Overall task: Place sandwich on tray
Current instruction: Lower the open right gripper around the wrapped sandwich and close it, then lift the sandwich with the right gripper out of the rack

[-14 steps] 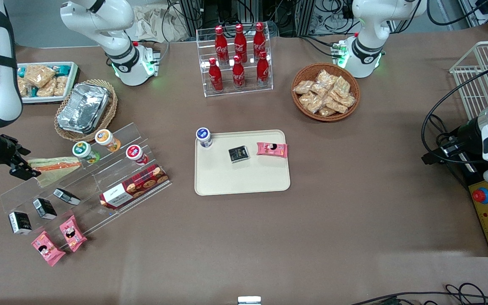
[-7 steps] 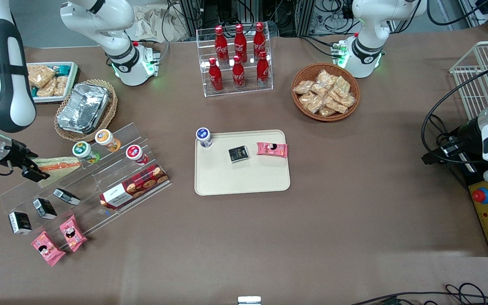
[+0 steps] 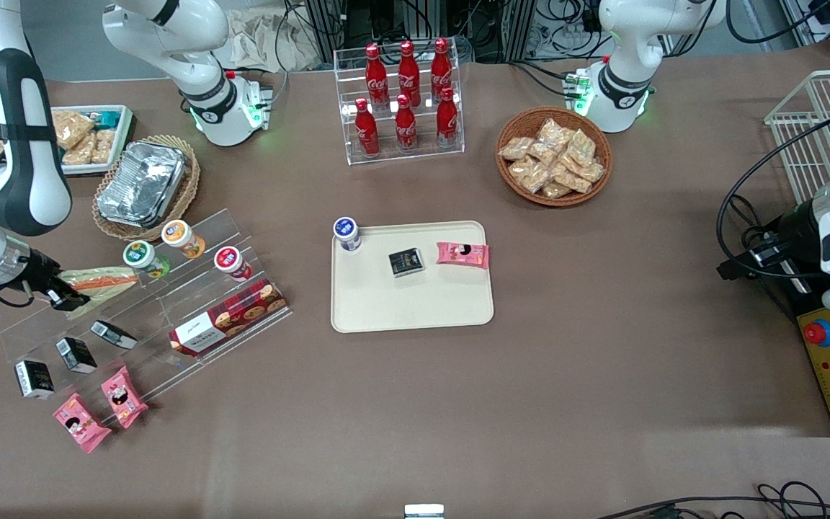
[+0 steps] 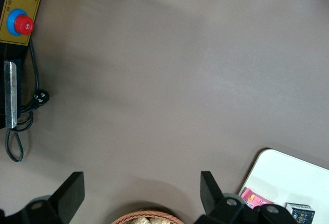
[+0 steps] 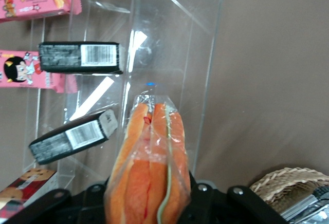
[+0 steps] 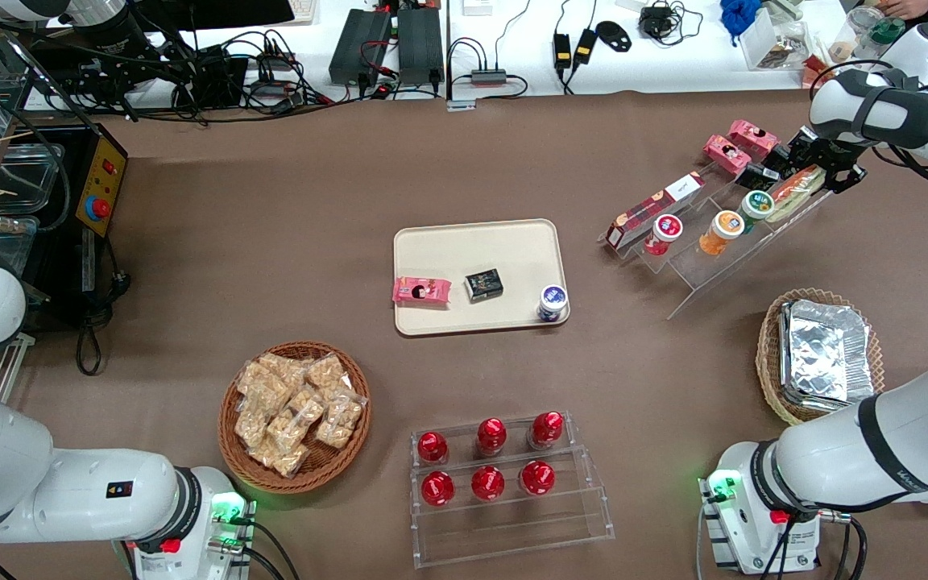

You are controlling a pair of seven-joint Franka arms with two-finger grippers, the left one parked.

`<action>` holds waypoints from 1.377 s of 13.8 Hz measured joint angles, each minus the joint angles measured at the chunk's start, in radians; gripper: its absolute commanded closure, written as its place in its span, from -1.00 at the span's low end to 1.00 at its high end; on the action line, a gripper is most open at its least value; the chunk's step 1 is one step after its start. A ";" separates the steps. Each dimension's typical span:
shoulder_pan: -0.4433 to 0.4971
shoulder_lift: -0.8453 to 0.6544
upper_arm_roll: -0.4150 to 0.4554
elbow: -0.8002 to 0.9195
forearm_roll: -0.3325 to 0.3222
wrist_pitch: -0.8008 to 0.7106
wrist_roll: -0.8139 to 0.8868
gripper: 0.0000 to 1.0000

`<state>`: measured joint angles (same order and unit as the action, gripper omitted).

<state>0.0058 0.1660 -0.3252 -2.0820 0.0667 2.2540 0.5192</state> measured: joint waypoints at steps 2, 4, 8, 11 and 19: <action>0.000 0.000 -0.004 0.001 0.033 0.000 -0.051 1.00; 0.000 0.001 -0.005 0.016 0.042 -0.010 -0.084 1.00; 0.000 0.001 -0.022 0.173 0.043 -0.218 -0.107 1.00; 0.005 -0.004 -0.021 0.286 0.048 -0.353 -0.110 1.00; 0.148 -0.006 0.105 0.430 0.095 -0.496 0.292 1.00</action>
<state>0.1536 0.1605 -0.2201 -1.6520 0.1614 1.7585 0.8112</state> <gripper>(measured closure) 0.767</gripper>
